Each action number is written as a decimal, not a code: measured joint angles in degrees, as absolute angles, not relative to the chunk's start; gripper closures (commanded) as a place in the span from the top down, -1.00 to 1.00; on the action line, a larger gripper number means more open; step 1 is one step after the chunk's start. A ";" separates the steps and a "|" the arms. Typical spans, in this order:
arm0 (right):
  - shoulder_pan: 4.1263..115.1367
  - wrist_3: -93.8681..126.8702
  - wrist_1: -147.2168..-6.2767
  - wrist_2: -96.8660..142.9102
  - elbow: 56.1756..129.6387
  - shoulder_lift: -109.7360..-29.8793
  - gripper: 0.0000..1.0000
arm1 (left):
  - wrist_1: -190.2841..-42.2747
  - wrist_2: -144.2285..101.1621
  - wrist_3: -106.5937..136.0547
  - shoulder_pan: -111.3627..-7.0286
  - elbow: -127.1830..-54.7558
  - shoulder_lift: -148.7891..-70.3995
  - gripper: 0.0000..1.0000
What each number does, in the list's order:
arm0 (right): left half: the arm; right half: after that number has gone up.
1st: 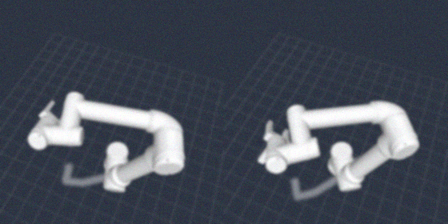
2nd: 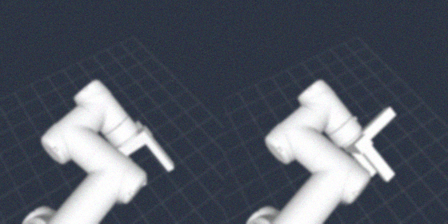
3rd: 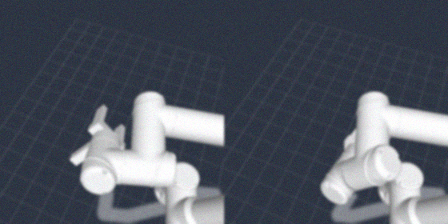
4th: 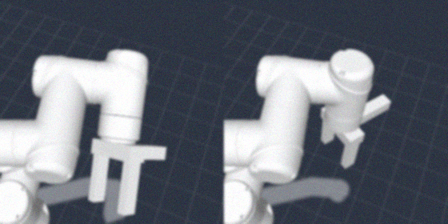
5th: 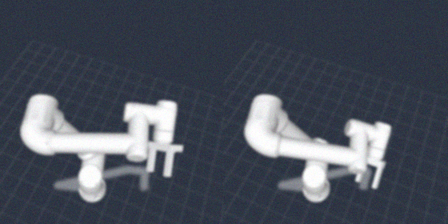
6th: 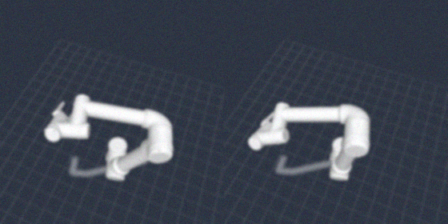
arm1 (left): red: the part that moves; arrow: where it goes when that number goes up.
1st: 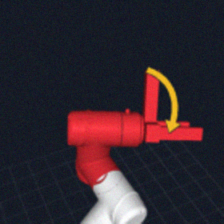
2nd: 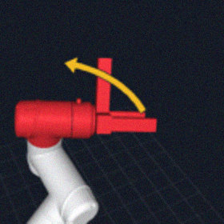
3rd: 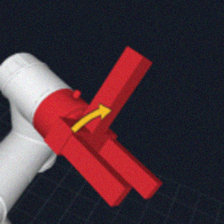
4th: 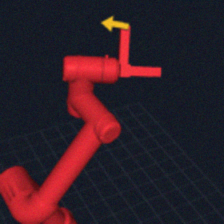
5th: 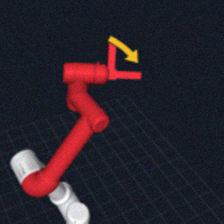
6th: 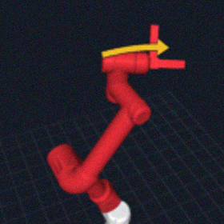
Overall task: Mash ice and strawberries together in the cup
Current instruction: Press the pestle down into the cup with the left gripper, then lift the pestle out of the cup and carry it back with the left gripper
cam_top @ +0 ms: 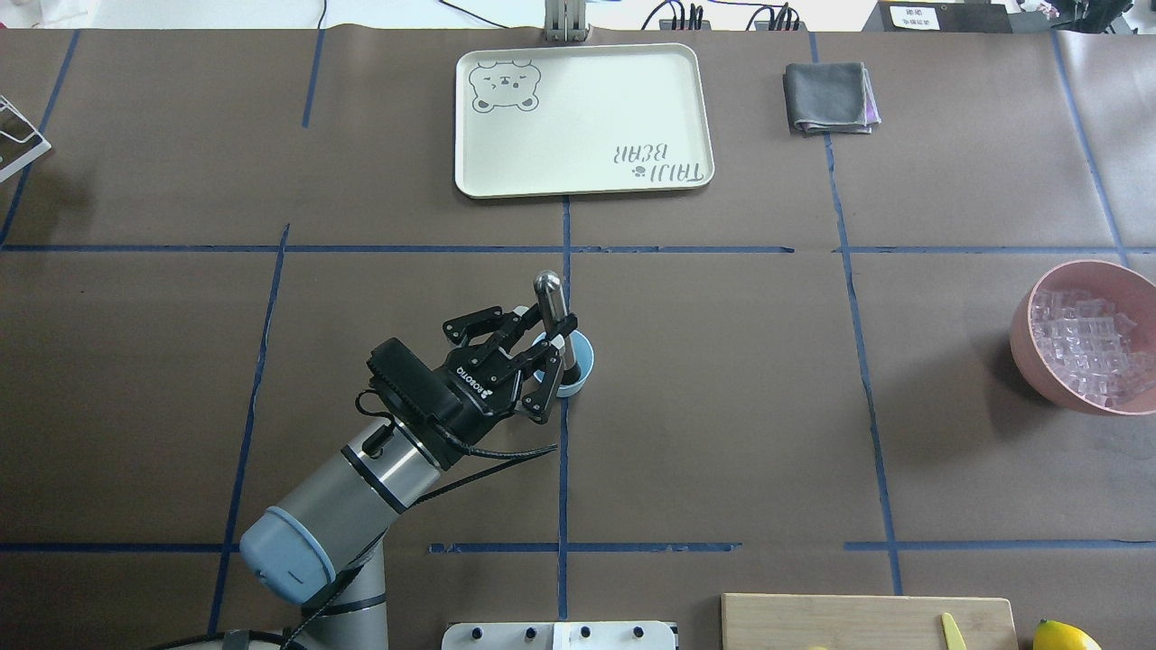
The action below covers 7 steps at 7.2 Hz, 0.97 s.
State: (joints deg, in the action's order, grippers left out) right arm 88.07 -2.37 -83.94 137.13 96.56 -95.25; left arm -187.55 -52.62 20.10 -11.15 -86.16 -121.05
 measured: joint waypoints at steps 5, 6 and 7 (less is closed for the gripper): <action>88.06 -2.31 -83.86 136.66 96.73 -94.68 0.99 | -170.09 -59.48 35.11 -19.55 -104.52 -114.22 -1.00; 88.07 -2.27 -83.85 136.62 96.83 -94.46 0.99 | -167.85 -65.61 43.06 -24.18 -104.94 -110.98 -1.00; 88.06 -2.18 -83.85 136.59 96.94 -94.20 0.99 | -165.14 -73.59 50.83 -29.93 -105.06 -108.13 -1.00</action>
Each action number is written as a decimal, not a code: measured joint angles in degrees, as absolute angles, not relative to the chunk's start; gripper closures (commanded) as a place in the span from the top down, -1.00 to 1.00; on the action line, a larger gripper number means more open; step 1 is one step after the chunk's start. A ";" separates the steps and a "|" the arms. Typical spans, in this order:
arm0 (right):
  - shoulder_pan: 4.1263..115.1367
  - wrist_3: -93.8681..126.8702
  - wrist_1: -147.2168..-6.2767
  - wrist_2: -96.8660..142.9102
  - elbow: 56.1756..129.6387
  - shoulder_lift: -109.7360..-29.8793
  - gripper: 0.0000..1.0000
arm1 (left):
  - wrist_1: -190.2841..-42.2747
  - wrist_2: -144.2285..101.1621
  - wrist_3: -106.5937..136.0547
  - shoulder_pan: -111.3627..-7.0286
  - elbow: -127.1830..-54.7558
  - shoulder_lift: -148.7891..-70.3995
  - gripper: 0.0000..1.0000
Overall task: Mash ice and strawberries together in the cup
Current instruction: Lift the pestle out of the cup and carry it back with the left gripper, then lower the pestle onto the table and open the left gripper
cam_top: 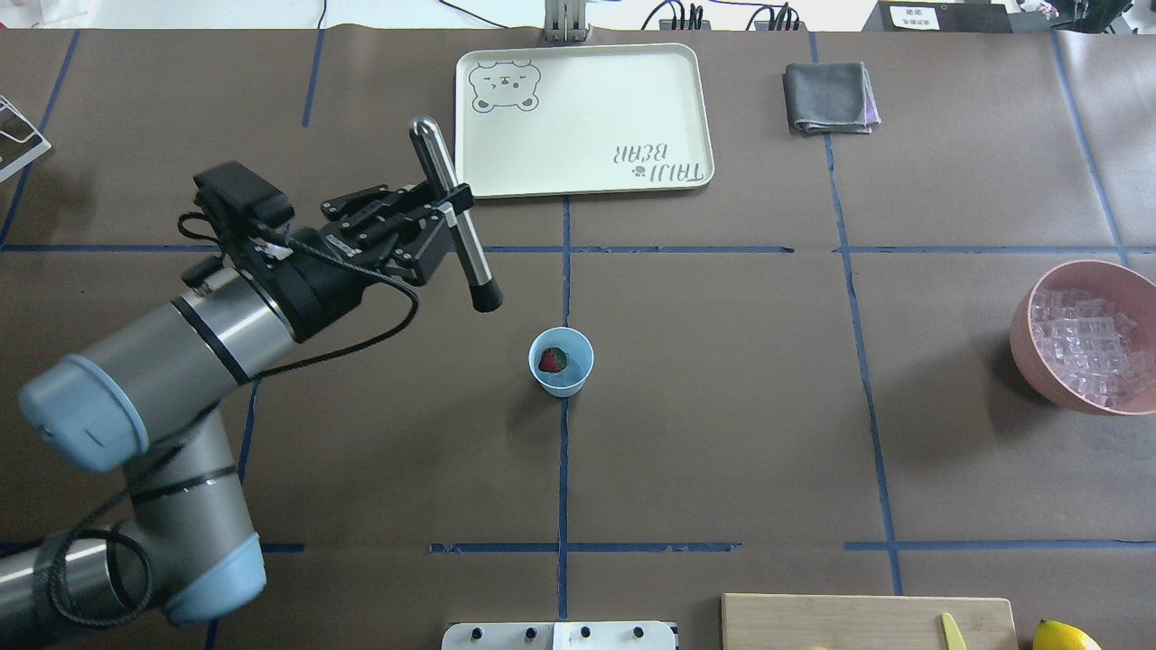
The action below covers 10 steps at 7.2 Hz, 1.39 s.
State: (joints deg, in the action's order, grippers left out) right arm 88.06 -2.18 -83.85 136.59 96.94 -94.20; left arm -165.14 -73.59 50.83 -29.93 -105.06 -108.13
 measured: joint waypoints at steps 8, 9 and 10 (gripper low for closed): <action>88.02 -1.53 -83.76 136.60 96.92 -92.78 0.99 | -133.20 -143.70 60.95 -68.97 -94.12 -93.65 -1.00; 87.99 -1.48 -83.76 136.64 96.95 -92.69 0.99 | -132.87 -143.79 53.40 -69.06 -91.52 -91.49 -1.00; 87.98 -1.44 -83.76 136.66 96.98 -92.66 0.99 | -132.65 -142.67 47.32 -68.71 -89.68 -89.92 -1.00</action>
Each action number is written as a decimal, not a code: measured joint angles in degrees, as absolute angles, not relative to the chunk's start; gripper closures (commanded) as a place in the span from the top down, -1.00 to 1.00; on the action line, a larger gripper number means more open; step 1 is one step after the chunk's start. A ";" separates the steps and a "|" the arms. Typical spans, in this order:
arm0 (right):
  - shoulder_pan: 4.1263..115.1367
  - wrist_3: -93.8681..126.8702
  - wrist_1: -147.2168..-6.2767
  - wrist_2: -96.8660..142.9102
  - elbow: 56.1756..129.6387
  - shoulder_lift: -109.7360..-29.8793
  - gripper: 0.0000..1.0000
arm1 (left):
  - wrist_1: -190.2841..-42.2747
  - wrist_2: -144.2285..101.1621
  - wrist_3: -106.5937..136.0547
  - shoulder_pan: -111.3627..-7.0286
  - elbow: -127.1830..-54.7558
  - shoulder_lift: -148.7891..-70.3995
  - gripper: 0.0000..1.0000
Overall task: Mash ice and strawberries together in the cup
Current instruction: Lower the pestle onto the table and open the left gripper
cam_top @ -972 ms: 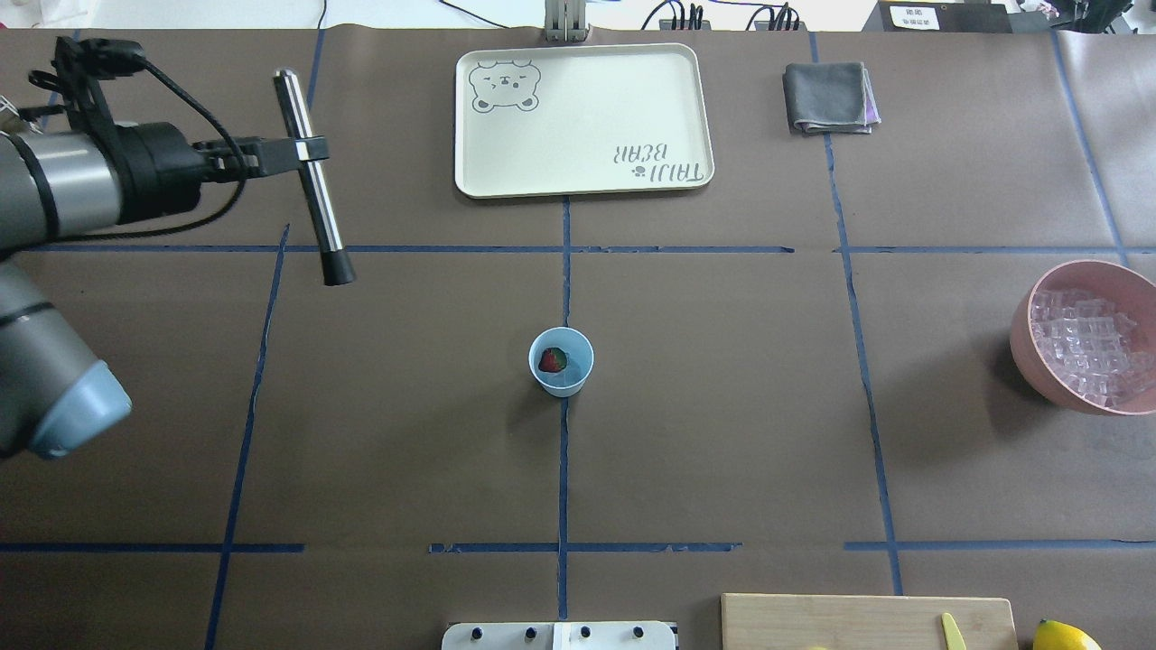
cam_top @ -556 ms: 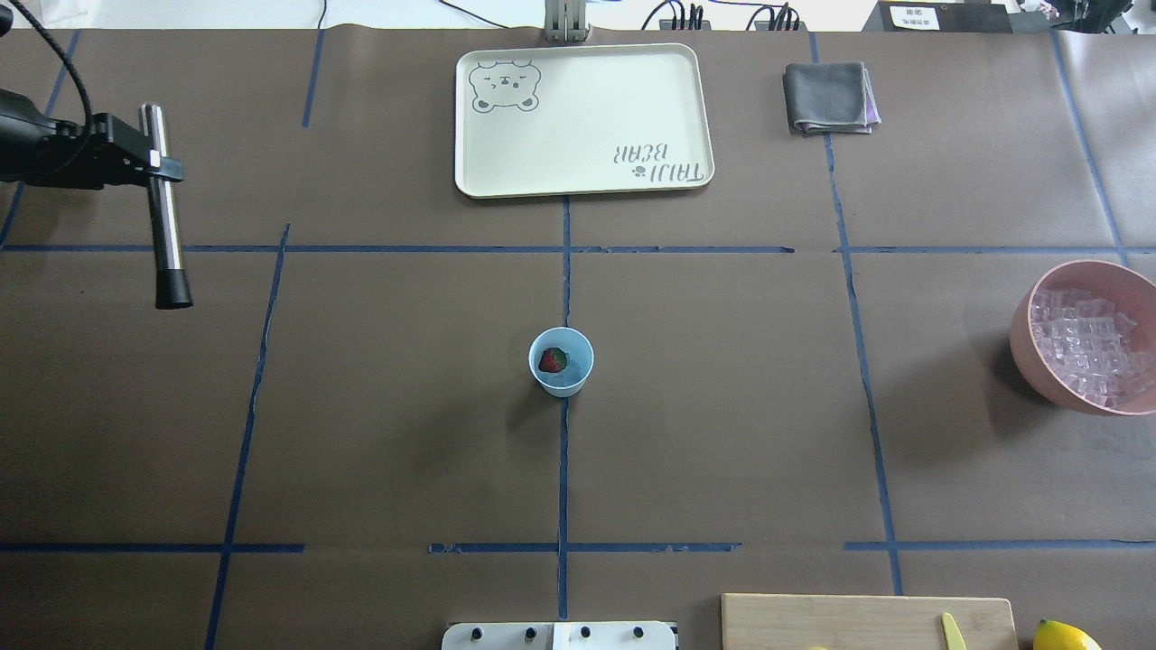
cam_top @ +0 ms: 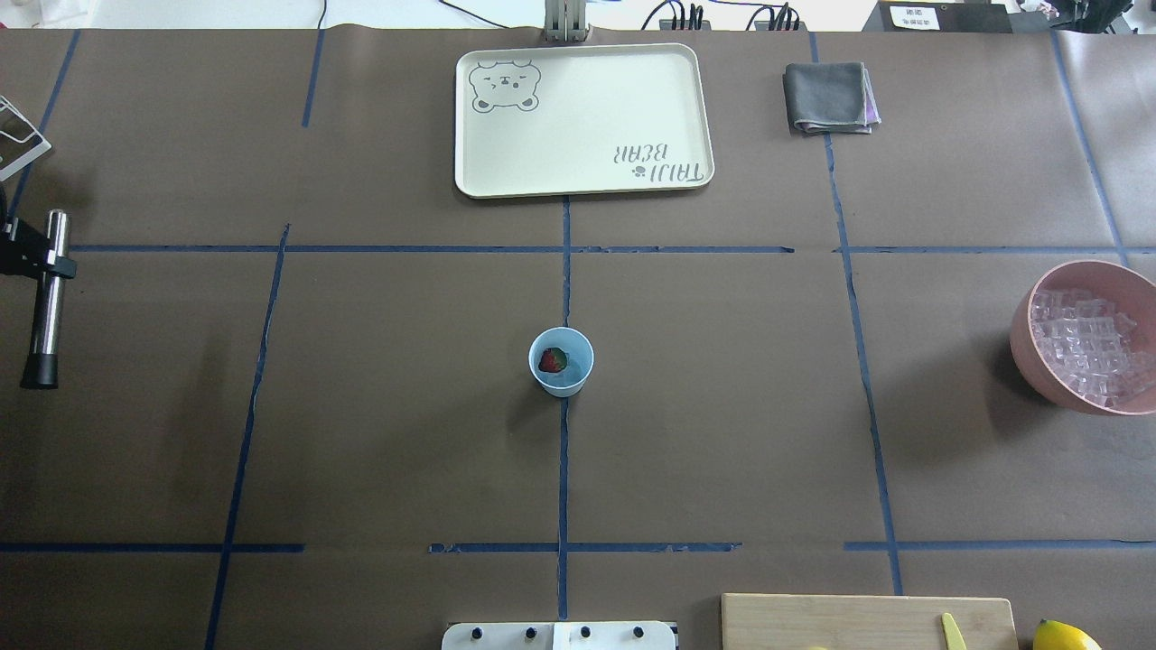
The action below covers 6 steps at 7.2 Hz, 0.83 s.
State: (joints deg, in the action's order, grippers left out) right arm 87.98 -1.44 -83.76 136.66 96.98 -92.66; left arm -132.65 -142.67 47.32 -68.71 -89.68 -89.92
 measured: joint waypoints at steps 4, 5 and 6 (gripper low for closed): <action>87.98 -1.41 -83.76 136.53 96.84 -92.64 0.99 | -126.91 -131.05 33.44 -65.63 -86.66 -85.64 -1.00; 87.98 -1.41 -83.76 136.56 96.80 -92.64 0.99 | -126.53 -130.16 32.95 -65.53 -86.01 -85.41 -1.00; 87.95 -1.41 -83.76 136.56 96.79 -92.64 0.99 | -126.40 -129.13 32.80 -65.51 -85.48 -85.37 -1.00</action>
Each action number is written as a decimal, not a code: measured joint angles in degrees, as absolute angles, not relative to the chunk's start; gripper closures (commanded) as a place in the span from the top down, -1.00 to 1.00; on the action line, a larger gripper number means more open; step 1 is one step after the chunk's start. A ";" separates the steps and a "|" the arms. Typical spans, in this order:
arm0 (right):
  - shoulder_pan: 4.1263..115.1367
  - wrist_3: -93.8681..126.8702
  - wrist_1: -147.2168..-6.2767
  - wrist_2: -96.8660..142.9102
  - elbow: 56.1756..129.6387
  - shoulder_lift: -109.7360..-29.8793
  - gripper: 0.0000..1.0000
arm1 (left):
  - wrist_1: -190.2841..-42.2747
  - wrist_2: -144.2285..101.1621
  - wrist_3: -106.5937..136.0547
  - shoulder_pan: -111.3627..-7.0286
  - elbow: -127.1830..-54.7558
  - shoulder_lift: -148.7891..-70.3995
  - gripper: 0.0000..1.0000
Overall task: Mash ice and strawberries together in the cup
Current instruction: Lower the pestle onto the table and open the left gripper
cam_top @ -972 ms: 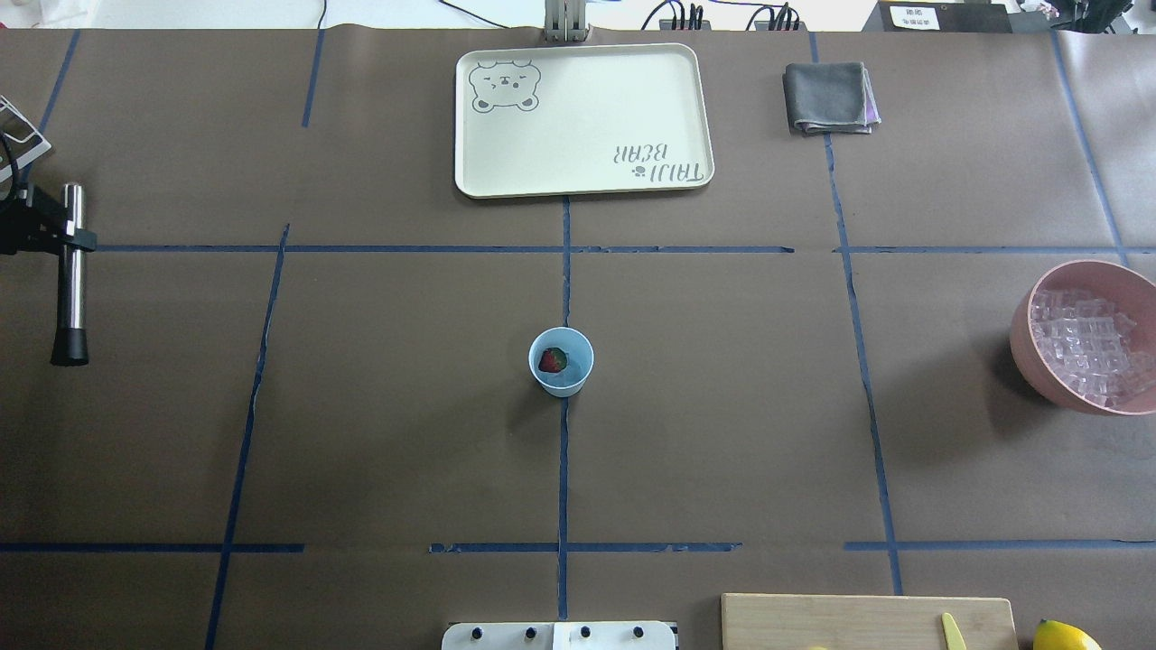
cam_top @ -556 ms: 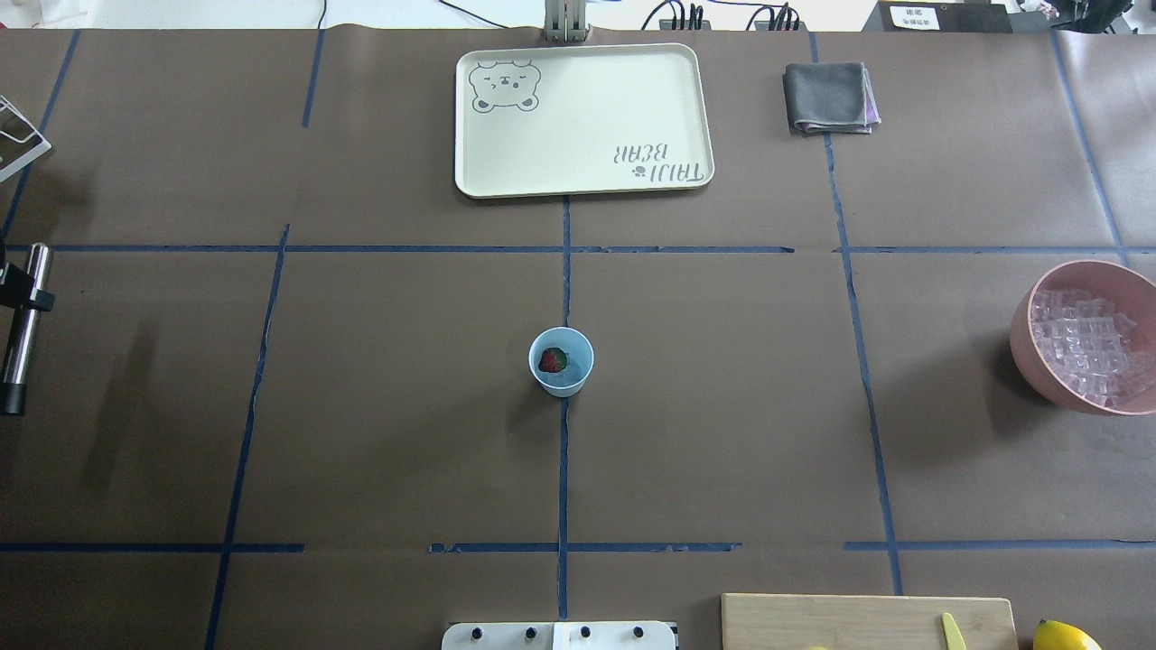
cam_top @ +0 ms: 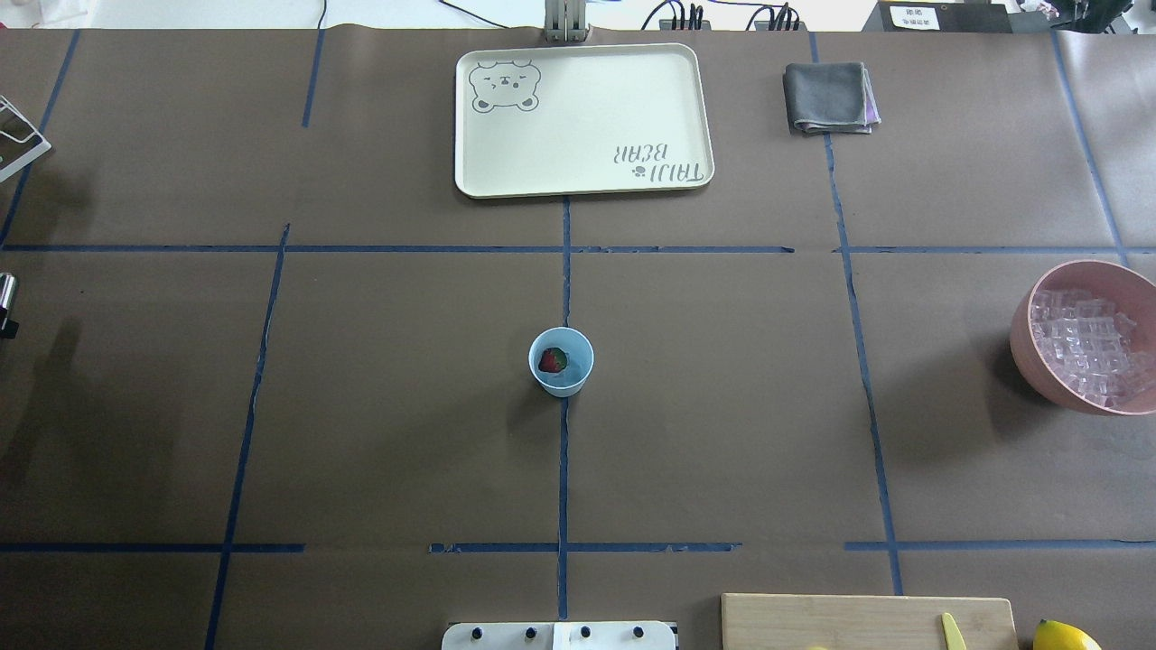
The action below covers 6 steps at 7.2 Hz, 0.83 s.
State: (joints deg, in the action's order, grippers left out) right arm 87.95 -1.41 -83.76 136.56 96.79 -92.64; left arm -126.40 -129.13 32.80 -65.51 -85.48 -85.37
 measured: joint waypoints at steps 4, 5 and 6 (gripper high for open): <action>87.89 -1.41 -83.69 136.53 96.71 -92.61 0.99 | -126.36 -127.61 32.80 -65.48 -84.59 -85.34 0.99; 87.91 -1.41 -83.73 136.52 96.71 -92.52 0.99 | -126.53 -127.66 32.84 -65.48 -84.61 -85.34 1.00; 87.94 -1.41 -83.75 136.50 96.69 -92.44 0.99 | -126.75 -127.58 32.84 -65.48 -84.64 -85.31 1.00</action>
